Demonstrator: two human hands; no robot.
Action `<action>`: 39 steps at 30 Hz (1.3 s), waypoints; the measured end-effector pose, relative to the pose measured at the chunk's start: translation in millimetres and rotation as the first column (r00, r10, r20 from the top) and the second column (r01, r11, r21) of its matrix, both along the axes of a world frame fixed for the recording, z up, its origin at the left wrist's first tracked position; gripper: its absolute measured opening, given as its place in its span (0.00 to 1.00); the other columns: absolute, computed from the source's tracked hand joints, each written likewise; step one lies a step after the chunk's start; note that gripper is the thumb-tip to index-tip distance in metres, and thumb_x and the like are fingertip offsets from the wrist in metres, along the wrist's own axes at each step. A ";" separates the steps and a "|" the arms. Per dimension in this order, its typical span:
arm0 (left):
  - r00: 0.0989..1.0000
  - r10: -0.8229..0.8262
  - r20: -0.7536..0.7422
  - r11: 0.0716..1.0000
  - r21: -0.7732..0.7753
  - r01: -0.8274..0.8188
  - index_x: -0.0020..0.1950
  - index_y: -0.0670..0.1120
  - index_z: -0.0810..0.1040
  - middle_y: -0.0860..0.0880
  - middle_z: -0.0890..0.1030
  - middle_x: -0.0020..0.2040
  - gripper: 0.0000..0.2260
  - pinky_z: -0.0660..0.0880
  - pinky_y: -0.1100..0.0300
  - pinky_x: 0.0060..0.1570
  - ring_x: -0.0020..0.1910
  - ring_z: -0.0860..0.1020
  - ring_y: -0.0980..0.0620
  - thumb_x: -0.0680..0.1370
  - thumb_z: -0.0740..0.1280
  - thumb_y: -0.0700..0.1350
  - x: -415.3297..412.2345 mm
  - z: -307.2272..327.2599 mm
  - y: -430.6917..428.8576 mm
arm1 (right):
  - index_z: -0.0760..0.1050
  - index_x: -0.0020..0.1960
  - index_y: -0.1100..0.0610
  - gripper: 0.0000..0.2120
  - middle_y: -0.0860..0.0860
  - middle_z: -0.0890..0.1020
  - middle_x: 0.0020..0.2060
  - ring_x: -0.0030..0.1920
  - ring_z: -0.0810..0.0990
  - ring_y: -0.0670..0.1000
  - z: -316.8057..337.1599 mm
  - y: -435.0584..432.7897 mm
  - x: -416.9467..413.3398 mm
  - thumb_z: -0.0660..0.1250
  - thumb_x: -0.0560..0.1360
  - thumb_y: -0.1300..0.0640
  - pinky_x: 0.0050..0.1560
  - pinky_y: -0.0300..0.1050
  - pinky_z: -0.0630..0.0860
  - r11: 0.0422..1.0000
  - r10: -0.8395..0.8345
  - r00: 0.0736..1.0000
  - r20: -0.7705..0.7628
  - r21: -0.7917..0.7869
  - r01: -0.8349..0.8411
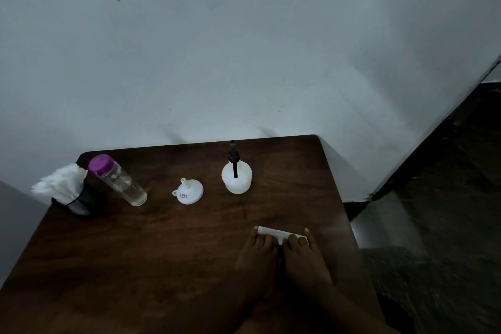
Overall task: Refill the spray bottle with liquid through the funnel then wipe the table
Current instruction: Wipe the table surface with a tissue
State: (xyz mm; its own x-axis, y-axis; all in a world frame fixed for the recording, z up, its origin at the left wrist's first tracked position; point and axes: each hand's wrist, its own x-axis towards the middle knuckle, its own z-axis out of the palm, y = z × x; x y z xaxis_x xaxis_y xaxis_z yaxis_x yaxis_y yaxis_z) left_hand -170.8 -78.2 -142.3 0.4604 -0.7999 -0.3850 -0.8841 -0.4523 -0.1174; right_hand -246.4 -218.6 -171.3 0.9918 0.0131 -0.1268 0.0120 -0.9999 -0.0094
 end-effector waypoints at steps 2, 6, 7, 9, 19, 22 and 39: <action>0.998 -0.055 0.005 0.998 0.012 0.055 0.79 0.39 0.60 0.36 0.64 0.77 0.32 0.47 0.36 0.79 0.77 0.61 0.36 0.82 0.62 0.57 3.2 1.4 14.4 | 0.83 0.56 0.56 0.28 0.54 0.84 0.41 0.43 0.83 0.55 2.9 13.2 -2.1 0.55 0.68 0.42 0.64 0.64 0.70 0.999 -0.030 0.999 0.018 0.025 0.030; 0.992 -0.124 -0.003 0.988 0.089 0.123 0.62 0.47 0.83 0.47 0.84 0.58 0.30 0.72 0.44 0.68 0.58 0.82 0.47 0.68 0.72 0.66 13.9 0.8 55.5 | 0.82 0.59 0.54 0.30 0.50 0.84 0.42 0.45 0.83 0.52 5.0 50.0 3.0 0.56 0.68 0.40 0.64 0.59 0.72 0.998 -0.045 0.999 0.011 0.049 0.045; 0.992 -0.126 0.016 0.991 0.052 0.125 0.59 0.49 0.85 0.49 0.85 0.55 0.30 0.75 0.46 0.64 0.55 0.84 0.49 0.65 0.72 0.68 18.0 -3.5 63.8 | 0.83 0.58 0.54 0.29 0.50 0.84 0.42 0.45 0.83 0.52 4.2 58.6 4.9 0.56 0.68 0.40 0.65 0.58 0.69 0.998 -0.044 0.999 0.019 0.056 0.042; 0.994 -0.108 0.022 0.993 0.040 0.107 0.59 0.49 0.85 0.50 0.86 0.54 0.32 0.78 0.48 0.62 0.54 0.84 0.50 0.64 0.69 0.69 26.8 -9.6 82.1 | 0.83 0.57 0.55 0.29 0.50 0.85 0.43 0.45 0.83 0.52 5.8 78.0 10.6 0.56 0.68 0.40 0.65 0.57 0.66 0.998 -0.045 0.999 0.022 0.050 0.044; 0.989 -0.138 0.057 0.990 -0.012 0.139 0.59 0.49 0.85 0.50 0.85 0.54 0.32 0.76 0.47 0.65 0.56 0.84 0.49 0.62 0.75 0.67 60.5 -6.9 176.6 | 0.65 0.76 0.58 0.31 0.57 0.76 0.67 0.69 0.71 0.58 4.7 175.0 43.3 0.47 0.79 0.43 0.76 0.63 0.49 0.999 0.035 0.993 -0.116 0.017 -0.033; 0.991 -0.123 0.046 0.991 -0.055 0.125 0.60 0.48 0.85 0.49 0.85 0.55 0.35 0.78 0.46 0.64 0.57 0.83 0.48 0.60 0.76 0.68 69.5 -11.2 205.6 | 0.65 0.76 0.58 0.37 0.57 0.76 0.67 0.69 0.71 0.57 9.7 200.4 54.5 0.39 0.75 0.42 0.77 0.61 0.45 0.997 0.050 0.995 -0.087 0.070 -0.044; 0.997 0.071 -0.009 0.993 -0.093 -0.071 0.79 0.41 0.61 0.39 0.63 0.79 0.36 0.44 0.40 0.80 0.79 0.59 0.39 0.78 0.64 0.60 105.4 -8.5 336.0 | 0.64 0.75 0.59 0.31 0.58 0.70 0.71 0.72 0.65 0.59 23.3 327.6 114.3 0.56 0.78 0.43 0.77 0.63 0.45 0.969 0.241 0.944 -0.223 0.013 -0.245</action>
